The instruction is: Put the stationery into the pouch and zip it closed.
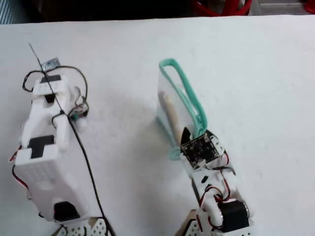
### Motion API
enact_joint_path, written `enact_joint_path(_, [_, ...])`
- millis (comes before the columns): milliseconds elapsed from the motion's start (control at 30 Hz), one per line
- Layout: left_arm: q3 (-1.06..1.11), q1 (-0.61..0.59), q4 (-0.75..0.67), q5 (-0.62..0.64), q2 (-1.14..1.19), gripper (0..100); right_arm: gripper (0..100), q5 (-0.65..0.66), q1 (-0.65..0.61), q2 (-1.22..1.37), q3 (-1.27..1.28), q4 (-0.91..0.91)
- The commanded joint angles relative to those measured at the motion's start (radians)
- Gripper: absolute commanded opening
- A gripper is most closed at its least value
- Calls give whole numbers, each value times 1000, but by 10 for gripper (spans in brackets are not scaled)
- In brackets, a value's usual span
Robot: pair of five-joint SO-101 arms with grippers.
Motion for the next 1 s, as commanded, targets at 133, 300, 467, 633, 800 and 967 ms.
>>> enact_joint_path(133, [-89,15,21,11,2,158,18,12,13,5,34,8])
enact_joint_path(300, [-87,-2,37,11,2,158,18,12,13,5,34,7])
enact_joint_path(467, [-84,2,52,11,4,98,18,12,13,5,34,7])
enact_joint_path(633, [-86,2,52,11,4,72,18,12,13,5,32,7])
enact_joint_path(800, [-137,27,130,8,-33,70,18,12,13,5,32,5])
enact_joint_path(967, [-193,114,210,6,-189,30,18,14,13,5,32,5])
